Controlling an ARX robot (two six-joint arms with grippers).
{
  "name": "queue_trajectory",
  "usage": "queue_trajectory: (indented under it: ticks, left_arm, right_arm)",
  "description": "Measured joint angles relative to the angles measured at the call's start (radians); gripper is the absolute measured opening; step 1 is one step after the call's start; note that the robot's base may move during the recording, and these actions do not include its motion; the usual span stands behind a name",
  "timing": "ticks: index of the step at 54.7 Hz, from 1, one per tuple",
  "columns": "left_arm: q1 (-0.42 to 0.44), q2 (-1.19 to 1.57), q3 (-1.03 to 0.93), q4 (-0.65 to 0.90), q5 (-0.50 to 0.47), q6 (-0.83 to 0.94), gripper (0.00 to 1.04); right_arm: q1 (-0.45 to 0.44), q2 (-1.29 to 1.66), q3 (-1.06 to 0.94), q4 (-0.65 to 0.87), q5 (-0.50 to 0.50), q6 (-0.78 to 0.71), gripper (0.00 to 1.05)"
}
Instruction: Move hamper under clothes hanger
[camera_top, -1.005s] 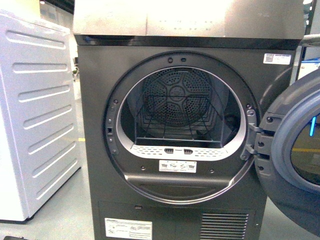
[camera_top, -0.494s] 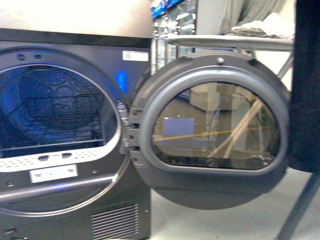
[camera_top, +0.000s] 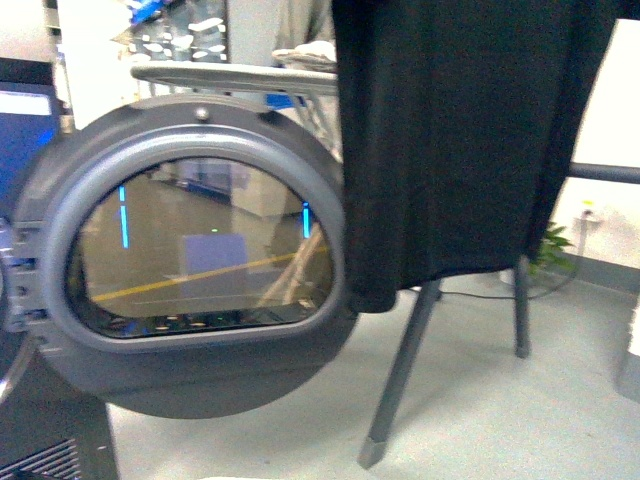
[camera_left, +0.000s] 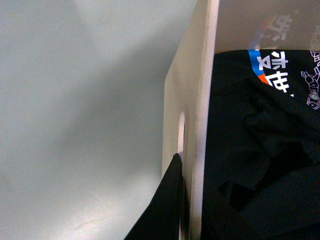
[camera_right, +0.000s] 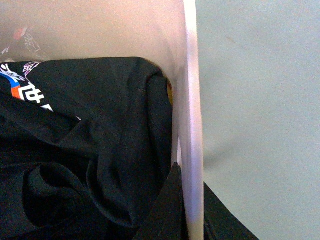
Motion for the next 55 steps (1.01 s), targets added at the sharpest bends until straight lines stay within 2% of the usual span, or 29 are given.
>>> queue_trajectory:
  ticks: [55]
  left_arm:
    - [-0.001, -0.001, 0.000, 0.000, 0.003, 0.000, 0.04]
  right_arm:
    - [-0.001, 0.005, 0.000, 0.000, 0.004, 0.000, 0.02]
